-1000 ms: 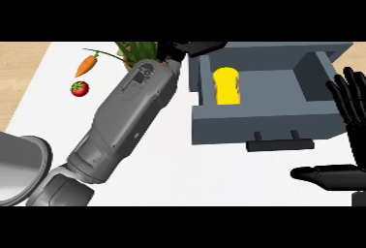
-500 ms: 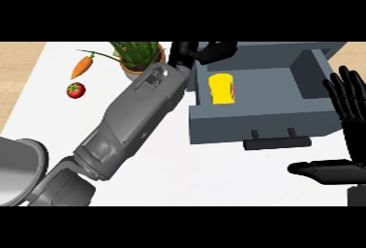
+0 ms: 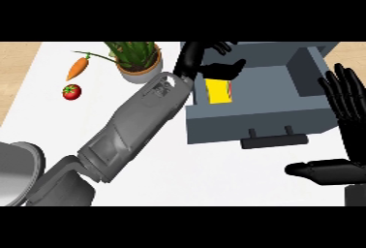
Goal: Pick up the cup, place it into the drawer and close the drawer
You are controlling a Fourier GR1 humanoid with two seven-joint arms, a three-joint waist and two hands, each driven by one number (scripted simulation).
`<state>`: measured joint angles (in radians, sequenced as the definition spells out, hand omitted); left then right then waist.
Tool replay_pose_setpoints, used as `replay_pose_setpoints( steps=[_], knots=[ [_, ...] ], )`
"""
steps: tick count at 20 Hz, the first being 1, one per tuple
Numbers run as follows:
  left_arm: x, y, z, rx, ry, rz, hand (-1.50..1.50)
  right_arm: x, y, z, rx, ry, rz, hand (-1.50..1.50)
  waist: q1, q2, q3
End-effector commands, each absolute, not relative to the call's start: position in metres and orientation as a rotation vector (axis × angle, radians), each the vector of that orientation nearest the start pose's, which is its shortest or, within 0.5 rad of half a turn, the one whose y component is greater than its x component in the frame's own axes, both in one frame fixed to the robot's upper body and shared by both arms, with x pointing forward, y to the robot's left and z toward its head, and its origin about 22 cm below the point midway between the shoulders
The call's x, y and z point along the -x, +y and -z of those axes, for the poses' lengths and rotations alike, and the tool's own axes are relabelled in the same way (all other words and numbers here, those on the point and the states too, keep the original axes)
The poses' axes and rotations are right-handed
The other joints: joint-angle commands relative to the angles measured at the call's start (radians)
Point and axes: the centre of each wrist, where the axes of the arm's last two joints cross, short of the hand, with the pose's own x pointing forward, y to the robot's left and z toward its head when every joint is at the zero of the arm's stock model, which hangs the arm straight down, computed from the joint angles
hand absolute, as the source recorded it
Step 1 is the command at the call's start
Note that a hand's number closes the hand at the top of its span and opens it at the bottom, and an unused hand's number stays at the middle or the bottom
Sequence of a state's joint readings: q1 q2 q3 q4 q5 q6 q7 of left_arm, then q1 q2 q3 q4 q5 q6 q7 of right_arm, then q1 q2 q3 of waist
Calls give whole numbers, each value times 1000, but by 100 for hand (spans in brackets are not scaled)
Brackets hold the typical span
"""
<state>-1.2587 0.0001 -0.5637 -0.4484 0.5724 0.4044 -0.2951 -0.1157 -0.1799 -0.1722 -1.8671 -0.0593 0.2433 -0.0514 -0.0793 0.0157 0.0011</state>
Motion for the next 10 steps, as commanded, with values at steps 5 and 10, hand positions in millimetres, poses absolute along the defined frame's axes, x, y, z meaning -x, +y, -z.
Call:
replay_pose_setpoints(
  steps=[5, 10],
  knots=[
    [-419, 9, -113, -76, -1815, 460, -150, -252, -282, -110, -9, -2042, -268, -150, -19, 6, 1],
    [-406, 2, -107, 13, -1914, 394, -150, -257, -273, -123, -164, -2038, -231, -150, 1, 0, -1]
  ],
)
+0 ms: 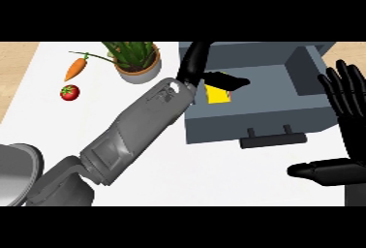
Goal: Pick up the cup, place it into the drawer and close the drawer
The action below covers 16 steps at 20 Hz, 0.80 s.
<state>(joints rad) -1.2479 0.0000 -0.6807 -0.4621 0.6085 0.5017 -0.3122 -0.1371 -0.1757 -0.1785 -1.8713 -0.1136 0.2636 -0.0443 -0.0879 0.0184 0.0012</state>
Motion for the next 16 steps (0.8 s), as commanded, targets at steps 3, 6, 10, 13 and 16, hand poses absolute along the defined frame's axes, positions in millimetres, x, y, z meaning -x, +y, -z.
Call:
replay_pose_setpoints(
  steps=[3, 6, 10, 13, 16],
  knots=[
    [-415, 2, -124, 46, -1952, 331, -150, -255, -286, -124, -257, -2028, -277, -150, 7, 1, 0],
    [-398, -13, -132, 98, -1996, 282, -150, -246, -289, -117, -230, -2026, -339, 150, 34, -12, 0],
    [-416, 2, -143, 120, -1968, 248, -150, -227, -297, -142, -126, -2006, -558, 150, 62, -17, -1],
    [-420, 18, -145, 127, -1926, 208, -150, -228, -290, -147, -67, -1962, -606, 150, 84, -22, -2],
    [-422, 33, -153, 141, -1945, 169, -150, -214, -296, -144, -8, -1930, -677, 150, 86, -23, -2]
  ],
)
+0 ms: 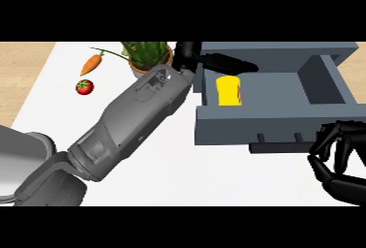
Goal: Pick up the cup, place it into the drawer and close the drawer
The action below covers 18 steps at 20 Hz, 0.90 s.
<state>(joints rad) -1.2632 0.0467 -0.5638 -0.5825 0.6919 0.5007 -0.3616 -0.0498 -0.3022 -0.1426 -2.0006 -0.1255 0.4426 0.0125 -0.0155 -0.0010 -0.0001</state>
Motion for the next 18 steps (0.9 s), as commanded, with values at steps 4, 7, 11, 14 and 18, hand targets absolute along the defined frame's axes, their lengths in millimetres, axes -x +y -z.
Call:
replay_pose_setpoints(
  steps=[4, 7, 11, 14, 18],
  knots=[
    [-423, 63, -160, 138, -1948, 157, -150, -220, -268, -149, 122, -1903, -698, 150, 33, -5, -1],
    [-417, 73, -172, 131, -1927, 118, -150, -225, -265, -144, 192, -1867, -738, 150, 37, -7, 0],
    [-397, 108, -159, 126, -1954, 76, -150, -227, -270, -121, 254, -1860, -740, 150, 38, -7, 0],
    [-392, 138, -138, 157, -1919, 42, -150, -249, -254, -104, 286, -1829, -838, 150, 48, -2, 0],
    [-385, 175, -148, 138, -1915, 43, -150, -256, -240, -83, 435, -1757, -1013, 150, 64, -4, 0]
  ],
)
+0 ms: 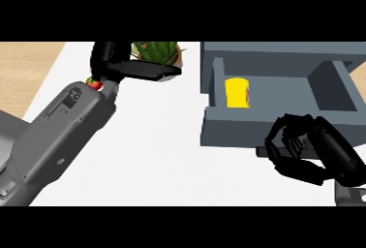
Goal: Pick up the cup, place it into the drawer and close the drawer
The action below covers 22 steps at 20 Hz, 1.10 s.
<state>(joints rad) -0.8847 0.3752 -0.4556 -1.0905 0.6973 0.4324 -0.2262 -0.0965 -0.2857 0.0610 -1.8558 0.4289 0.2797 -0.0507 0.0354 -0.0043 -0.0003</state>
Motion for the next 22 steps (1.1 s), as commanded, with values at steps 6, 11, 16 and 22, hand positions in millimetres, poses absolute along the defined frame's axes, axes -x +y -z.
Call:
replay_pose_setpoints(
  steps=[6, 11, 16, 22],
  knots=[
    [-365, 212, -132, 139, -1918, 32, -150, -283, -243, -49, 586, -1649, -1254, 150, 8, 4, 1],
    [-355, 233, -120, 108, -1924, 13, -150, -323, -201, -16, 628, -1608, -1345, 150, 1, 9, 1],
    [-343, 260, -110, 122, -1896, 1, -150, -355, -218, 17, 631, -1583, -1297, 150, 5, 13, 2],
    [-333, 285, -102, 124, -1924, 22, -150, -402, -205, -4, 601, -1557, -1272, 150, 13, 20, 1]
  ],
)
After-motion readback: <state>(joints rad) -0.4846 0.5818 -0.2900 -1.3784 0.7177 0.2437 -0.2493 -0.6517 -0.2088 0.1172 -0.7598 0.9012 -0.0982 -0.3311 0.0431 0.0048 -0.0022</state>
